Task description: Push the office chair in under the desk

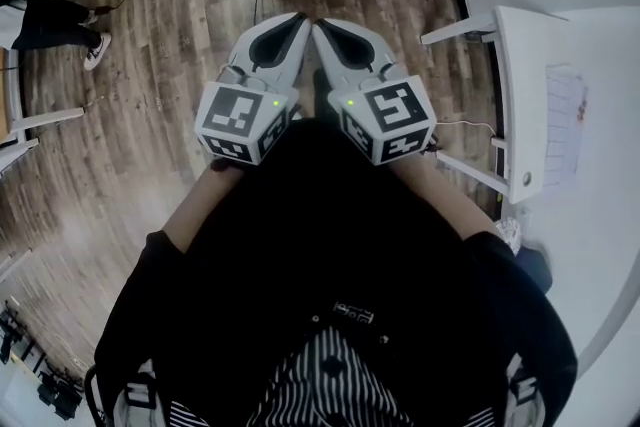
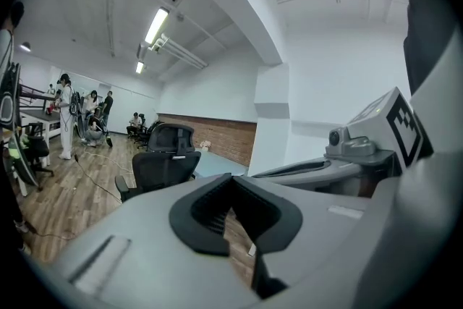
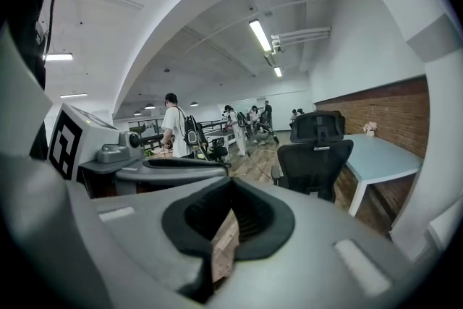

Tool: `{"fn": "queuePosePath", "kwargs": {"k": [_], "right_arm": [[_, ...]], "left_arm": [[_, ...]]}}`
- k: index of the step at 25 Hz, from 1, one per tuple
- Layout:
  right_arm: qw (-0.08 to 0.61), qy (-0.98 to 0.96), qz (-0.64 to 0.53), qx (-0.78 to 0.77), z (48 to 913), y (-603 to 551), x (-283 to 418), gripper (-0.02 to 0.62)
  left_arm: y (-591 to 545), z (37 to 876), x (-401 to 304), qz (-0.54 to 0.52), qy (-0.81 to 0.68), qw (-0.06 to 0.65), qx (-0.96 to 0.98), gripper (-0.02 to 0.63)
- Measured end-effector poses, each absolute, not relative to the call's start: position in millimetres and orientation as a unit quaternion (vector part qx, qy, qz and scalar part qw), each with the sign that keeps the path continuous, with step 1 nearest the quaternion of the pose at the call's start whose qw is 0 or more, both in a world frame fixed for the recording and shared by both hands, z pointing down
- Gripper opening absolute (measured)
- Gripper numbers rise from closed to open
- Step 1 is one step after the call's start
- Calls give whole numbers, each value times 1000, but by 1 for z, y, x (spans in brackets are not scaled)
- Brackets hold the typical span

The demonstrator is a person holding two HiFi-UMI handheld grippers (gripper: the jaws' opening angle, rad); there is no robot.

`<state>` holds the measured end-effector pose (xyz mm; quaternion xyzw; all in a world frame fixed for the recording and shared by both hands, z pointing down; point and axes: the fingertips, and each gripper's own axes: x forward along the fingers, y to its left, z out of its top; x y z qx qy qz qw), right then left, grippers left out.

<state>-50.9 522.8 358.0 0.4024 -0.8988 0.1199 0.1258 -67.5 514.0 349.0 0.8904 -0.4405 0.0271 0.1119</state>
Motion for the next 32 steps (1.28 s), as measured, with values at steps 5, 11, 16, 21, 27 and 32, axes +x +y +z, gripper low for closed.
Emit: {"fn": "queuePosePath", "kwargs": {"k": [5, 11, 16, 21, 27, 32], "right_arm": [[124, -909, 113, 382, 356, 490, -63, -2], [122, -916, 114, 366, 357, 435, -56, -3], [121, -920, 123, 352, 363, 372, -56, -2], [120, -923, 123, 344, 350, 305, -45, -2], [120, -925, 121, 339, 345, 236, -22, -2], [102, -925, 117, 346, 339, 183, 5, -2]], "left_arm": [[480, 348, -80, 26, -460, 106, 881, 0], [424, 349, -74, 25, -481, 109, 869, 0], [362, 355, -74, 30, -494, 117, 861, 0], [295, 341, -64, 30, -508, 116, 853, 0], [224, 335, -42, 29, -515, 105, 850, 0], [168, 327, -13, 20, -525, 104, 845, 0]]}}
